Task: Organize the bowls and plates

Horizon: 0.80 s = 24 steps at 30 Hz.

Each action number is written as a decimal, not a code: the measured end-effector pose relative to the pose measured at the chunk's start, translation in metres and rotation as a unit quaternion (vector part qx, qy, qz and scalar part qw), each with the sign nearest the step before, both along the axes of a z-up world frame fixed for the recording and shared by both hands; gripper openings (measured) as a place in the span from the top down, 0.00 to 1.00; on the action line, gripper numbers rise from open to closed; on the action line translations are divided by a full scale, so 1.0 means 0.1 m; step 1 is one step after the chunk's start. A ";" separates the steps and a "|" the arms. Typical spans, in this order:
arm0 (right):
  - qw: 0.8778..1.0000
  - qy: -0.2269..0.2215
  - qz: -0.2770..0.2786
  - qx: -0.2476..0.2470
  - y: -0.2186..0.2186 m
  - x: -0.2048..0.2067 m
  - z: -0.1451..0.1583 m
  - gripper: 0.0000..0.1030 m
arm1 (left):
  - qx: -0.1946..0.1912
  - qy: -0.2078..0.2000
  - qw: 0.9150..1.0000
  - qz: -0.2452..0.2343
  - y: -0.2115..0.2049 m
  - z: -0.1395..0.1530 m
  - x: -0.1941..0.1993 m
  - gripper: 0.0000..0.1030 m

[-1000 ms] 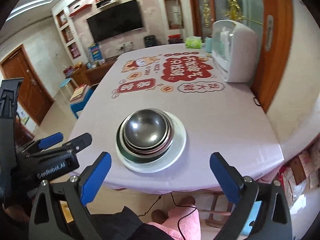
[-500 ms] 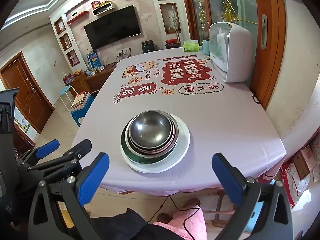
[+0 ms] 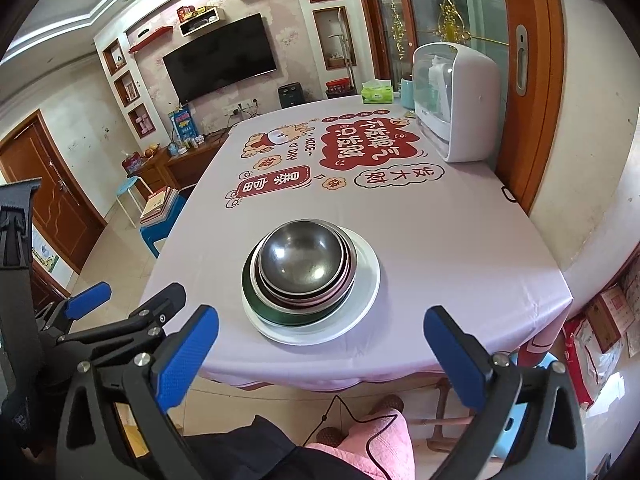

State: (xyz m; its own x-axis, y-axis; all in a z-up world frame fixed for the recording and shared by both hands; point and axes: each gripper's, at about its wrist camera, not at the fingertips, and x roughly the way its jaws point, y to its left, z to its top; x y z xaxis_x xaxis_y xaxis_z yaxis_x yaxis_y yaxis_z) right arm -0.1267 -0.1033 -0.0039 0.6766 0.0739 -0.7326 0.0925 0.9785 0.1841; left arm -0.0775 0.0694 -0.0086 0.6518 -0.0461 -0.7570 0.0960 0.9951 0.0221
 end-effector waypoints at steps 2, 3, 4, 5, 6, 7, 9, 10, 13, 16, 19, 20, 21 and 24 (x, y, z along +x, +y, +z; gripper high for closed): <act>1.000 0.000 0.000 -0.001 0.00 0.00 0.00 0.00 | -0.001 -0.002 1.000 0.000 0.01 0.01 0.00 0.01; 1.000 -0.001 -0.001 -0.002 0.00 0.00 0.00 0.00 | -0.001 -0.004 1.000 -0.001 0.01 0.01 0.00 0.01; 1.000 0.000 0.000 -0.001 0.00 0.00 0.00 0.00 | 0.000 -0.006 1.000 -0.001 0.01 0.01 0.00 0.01; 1.000 0.000 0.000 0.000 0.00 0.00 0.00 0.00 | 0.001 -0.008 1.000 -0.001 0.02 0.02 0.00 0.01; 1.000 0.000 0.001 0.000 0.00 0.00 0.00 0.00 | 0.001 -0.009 1.000 -0.001 0.02 0.03 0.00 0.01; 1.000 0.000 0.001 -0.001 0.00 0.00 0.00 0.00 | 0.001 -0.010 1.000 -0.001 0.03 0.03 0.00 0.01; 1.000 -0.001 0.002 -0.002 0.00 0.00 0.00 0.00 | 0.001 -0.012 1.000 0.002 0.05 0.04 0.00 0.01; 1.000 0.000 0.002 -0.003 0.01 0.01 0.00 0.00 | 0.000 -0.013 1.000 0.003 0.05 0.04 0.00 0.01; 1.000 0.003 0.000 -0.005 0.02 0.04 0.00 0.00 | 0.001 -0.012 1.000 0.003 0.05 0.04 0.01 0.01; 1.000 0.005 0.000 -0.005 0.02 0.06 0.00 0.00 | 0.001 -0.012 1.000 0.004 0.06 0.04 0.01 0.01; 1.000 0.004 0.002 -0.005 0.02 0.07 0.00 0.00 | 0.002 -0.011 1.000 0.006 0.07 0.04 0.03 0.01; 1.000 0.004 0.002 -0.005 0.03 0.07 0.00 0.00 | 0.001 -0.011 1.000 0.007 0.08 0.04 0.05 0.01; 1.000 0.005 0.003 -0.005 0.03 0.08 0.00 0.00 | 0.001 -0.011 1.000 0.008 0.08 0.04 0.05 0.01; 1.000 0.007 0.006 -0.006 0.07 0.13 -0.01 0.00 | 0.000 -0.010 1.000 0.012 0.08 0.04 0.08 0.01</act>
